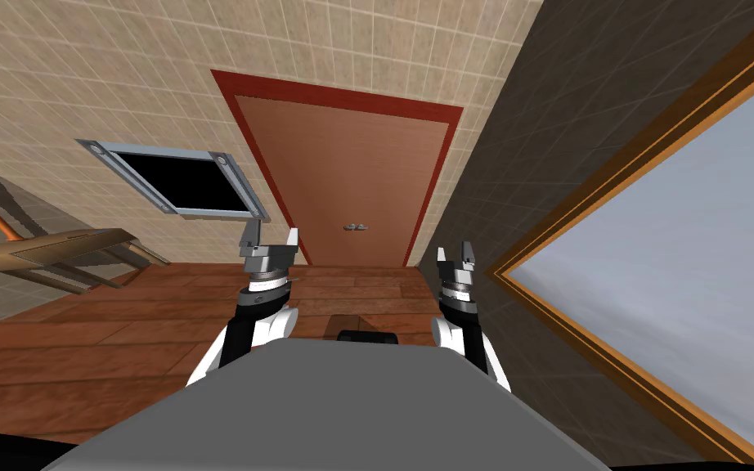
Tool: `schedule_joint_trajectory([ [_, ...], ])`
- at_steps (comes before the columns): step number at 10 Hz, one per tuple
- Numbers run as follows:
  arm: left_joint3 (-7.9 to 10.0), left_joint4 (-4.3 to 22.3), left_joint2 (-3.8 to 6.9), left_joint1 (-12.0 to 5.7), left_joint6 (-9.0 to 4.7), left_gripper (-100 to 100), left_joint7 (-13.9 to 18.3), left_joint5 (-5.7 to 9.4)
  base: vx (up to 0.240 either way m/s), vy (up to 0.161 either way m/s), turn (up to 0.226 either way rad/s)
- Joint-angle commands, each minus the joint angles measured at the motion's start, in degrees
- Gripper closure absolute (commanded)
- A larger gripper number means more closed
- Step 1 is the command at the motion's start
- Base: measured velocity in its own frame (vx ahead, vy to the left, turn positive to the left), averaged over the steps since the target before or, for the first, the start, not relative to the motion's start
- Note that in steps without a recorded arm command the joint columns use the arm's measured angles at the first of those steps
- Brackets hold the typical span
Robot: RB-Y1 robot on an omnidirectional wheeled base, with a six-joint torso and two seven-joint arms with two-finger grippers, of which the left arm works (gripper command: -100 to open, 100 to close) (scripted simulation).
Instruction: Pull the door open
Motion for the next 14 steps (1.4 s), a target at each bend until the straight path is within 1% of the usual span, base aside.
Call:
schedule_joint_trajectory([
  [1,0.19,1.97,0.4,-0.36,-0.29,-100,0.08,0.13,-0.01,0.051,-0.044],
  [2,0.19,1.97,0.4,-0.36,-0.29,-100,0.08,0.13,0.125,-0.01,-0.015],
  [5,0.53,5.5,1.05,-1.0,-0.82,-100,0.22,0.37,0.165,-0.013,-0.027],
  [6,0.7,7.32,1.37,-1.33,-1.09,-100,0.29,0.5,0.161,-0.007,-0.038],
  [10,1.11,11.6,2.06,-2.11,-1.73,-100,0.46,0.79,0.107,0.01,-0.028],
  [11,1.34,13.91,2.43,-2.53,-2.07,-100,0.55,0.94,0.11,0.007,-0.046],
  [14,1.72,17.91,3.01,-3.26,-2.67,-100,0.71,1.22,0.118,0.003,-0.039],
])
